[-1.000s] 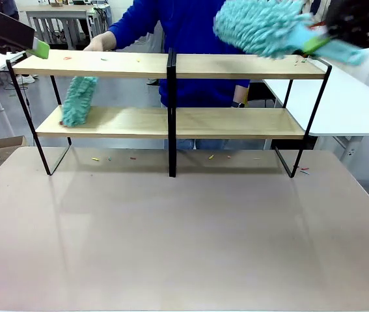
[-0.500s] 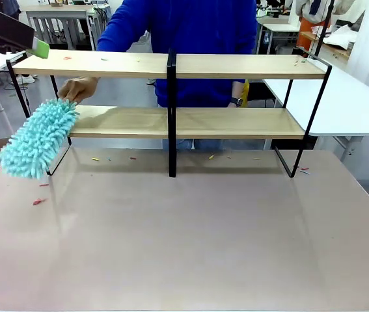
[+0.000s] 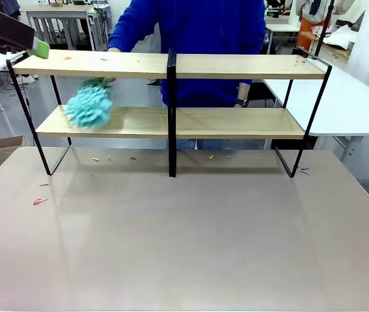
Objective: Clean the shelves.
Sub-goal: Clean a randomly selected level of the Shelf with the Duster.
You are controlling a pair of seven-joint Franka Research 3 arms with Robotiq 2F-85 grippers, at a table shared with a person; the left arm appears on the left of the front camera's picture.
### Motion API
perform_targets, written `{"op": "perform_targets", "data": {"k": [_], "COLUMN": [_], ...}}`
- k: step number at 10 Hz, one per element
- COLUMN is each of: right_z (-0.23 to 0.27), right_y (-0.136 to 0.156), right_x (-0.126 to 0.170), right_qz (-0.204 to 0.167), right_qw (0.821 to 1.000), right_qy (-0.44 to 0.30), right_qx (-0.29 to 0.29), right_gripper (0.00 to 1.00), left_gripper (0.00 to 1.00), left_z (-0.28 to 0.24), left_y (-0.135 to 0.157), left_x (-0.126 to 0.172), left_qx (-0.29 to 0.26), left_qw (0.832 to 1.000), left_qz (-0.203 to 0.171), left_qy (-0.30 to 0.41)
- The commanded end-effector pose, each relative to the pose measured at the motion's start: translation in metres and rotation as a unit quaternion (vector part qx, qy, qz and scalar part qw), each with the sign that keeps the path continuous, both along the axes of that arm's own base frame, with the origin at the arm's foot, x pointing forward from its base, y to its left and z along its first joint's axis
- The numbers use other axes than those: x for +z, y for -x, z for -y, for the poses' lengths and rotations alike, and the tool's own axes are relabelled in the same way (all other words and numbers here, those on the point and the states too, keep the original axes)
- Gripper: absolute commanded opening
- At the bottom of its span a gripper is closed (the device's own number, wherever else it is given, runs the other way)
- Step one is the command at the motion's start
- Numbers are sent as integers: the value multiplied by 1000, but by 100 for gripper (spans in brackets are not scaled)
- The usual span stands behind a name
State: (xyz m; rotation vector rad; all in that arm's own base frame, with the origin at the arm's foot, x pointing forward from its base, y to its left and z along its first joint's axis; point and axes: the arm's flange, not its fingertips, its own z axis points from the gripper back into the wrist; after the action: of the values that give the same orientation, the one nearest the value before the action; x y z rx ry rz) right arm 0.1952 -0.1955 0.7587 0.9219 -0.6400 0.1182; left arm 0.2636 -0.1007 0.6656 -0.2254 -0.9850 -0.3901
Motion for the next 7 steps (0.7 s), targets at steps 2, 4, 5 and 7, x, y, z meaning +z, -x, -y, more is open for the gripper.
{"op": "perform_targets", "data": {"k": [2,4,5,7], "right_z": [0,-33,-60,-123], "right_y": [0,-24,-43,-84], "right_x": [0,-10,-20,-39], "right_qz": [0,-37,-48,-53], "right_qw": [1000,998,997,990], "right_qy": [0,36,59,133], "right_qx": [0,25,31,19], "right_gripper": [12,12,12,12], "left_gripper": [100,100,100,100], "left_z": [-1,-1,-1,-1], "left_y": [0,0,0,0], "left_x": [1,1,1,1], "left_qx": [2,2,2,2], "left_qw": [1000,1000,1000,1000], "left_qz": [1,1,1,1], "left_qy": [-2,-2,-2,-2]}}
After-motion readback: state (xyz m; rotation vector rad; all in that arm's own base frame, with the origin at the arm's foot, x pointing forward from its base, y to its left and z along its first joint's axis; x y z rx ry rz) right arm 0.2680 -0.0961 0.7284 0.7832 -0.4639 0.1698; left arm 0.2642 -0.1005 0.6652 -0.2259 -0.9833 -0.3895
